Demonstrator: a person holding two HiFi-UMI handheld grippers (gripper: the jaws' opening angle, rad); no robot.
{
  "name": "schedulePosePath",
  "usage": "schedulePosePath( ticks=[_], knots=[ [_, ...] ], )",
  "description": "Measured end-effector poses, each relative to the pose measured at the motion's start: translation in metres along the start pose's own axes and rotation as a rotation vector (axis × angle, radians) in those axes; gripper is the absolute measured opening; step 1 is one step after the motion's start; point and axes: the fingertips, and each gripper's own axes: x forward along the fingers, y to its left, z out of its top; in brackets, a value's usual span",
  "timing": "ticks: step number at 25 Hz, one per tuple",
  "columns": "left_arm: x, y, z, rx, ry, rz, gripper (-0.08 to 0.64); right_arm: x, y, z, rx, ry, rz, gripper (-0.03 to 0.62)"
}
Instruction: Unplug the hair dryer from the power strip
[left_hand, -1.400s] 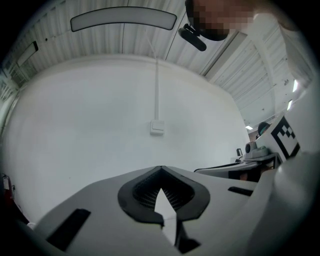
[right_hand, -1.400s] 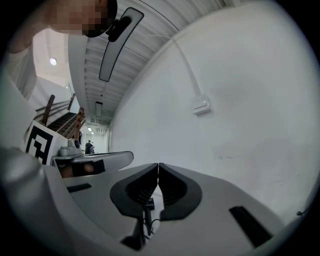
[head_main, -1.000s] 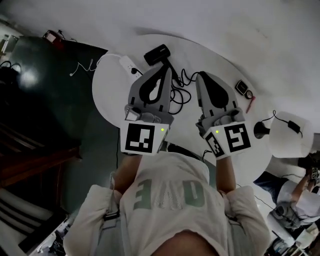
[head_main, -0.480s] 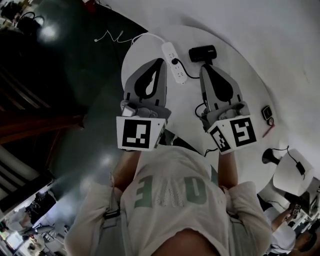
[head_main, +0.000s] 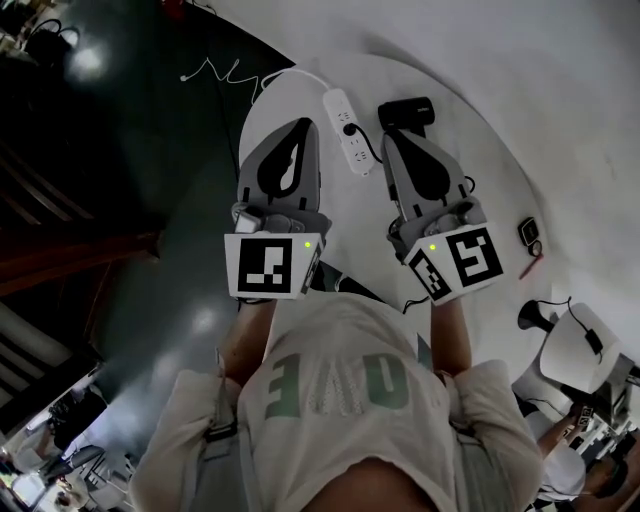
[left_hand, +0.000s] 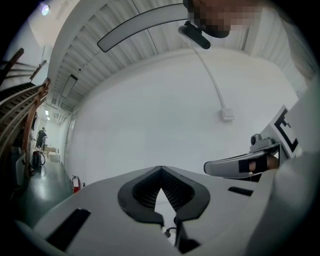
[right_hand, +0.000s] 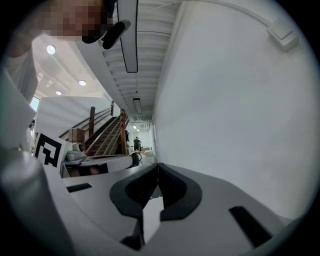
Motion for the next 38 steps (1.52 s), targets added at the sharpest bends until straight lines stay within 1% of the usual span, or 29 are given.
schedulePosePath(
  ticks=[2,4,5,7,9,10,12,14,17,19,21,23,27,30,33,35,38],
  knots=[
    [0.005,-0.003,-0.009,0.024,0.034,-0.031,0.012,0.003,0.0,-0.004,0.0,0.021,0.021,0.02],
    [0.016,-0.006,-0.026,0.076,0.084,-0.091,0.012,0.006,-0.002,-0.011,0.007,0.053,0.035,0.02],
    [0.023,-0.006,-0.036,0.119,0.109,-0.127,0.014,0.008,-0.005,-0.015,0.02,0.071,0.036,0.02],
    [0.037,-0.004,-0.062,0.234,0.175,-0.205,0.014,0.013,-0.01,-0.023,0.051,0.105,0.033,0.021],
    [0.052,0.0,-0.09,0.339,0.263,-0.293,0.011,0.019,-0.013,-0.031,0.053,0.143,0.038,0.021],
    [0.059,0.003,-0.104,0.368,0.315,-0.337,0.011,0.022,-0.014,-0.035,0.046,0.164,0.041,0.021],
    [0.075,0.007,-0.133,0.382,0.418,-0.412,0.009,0.03,-0.017,-0.045,0.029,0.206,0.048,0.022],
    [0.09,0.009,-0.161,0.39,0.507,-0.469,0.009,0.04,-0.019,-0.054,0.016,0.245,0.058,0.029],
    [0.109,0.004,-0.202,0.429,0.641,-0.552,0.009,0.053,-0.022,-0.066,-0.017,0.315,0.091,0.12],
    [0.119,0.0,-0.227,0.454,0.724,-0.613,0.009,0.062,-0.026,-0.077,-0.057,0.382,0.115,0.149],
    [0.13,-0.001,-0.246,0.486,0.788,-0.671,0.009,0.073,-0.03,-0.091,-0.112,0.461,0.147,0.164],
    [0.139,0.0,-0.26,0.532,0.821,-0.722,0.009,0.082,-0.032,-0.108,-0.179,0.548,0.196,0.164],
    [0.146,-0.003,-0.281,0.609,0.841,-0.822,0.009,0.092,-0.033,-0.151,-0.34,0.728,0.319,0.173],
    [0.144,-0.001,-0.299,0.661,0.891,-0.9,0.009,0.099,-0.044,-0.179,-0.4,0.837,0.368,0.173],
    [0.145,0.0,-0.304,0.664,0.92,-0.94,0.009,0.108,-0.052,-0.202,-0.431,0.919,0.405,0.173],
    [0.146,0.0,-0.304,0.662,0.948,-0.954,0.009,0.116,-0.054,-0.215,-0.451,0.945,0.423,0.172],
    [0.144,-0.003,-0.306,0.654,0.991,-0.985,0.009,0.123,-0.056,-0.229,-0.47,0.967,0.428,0.17]
  ],
)
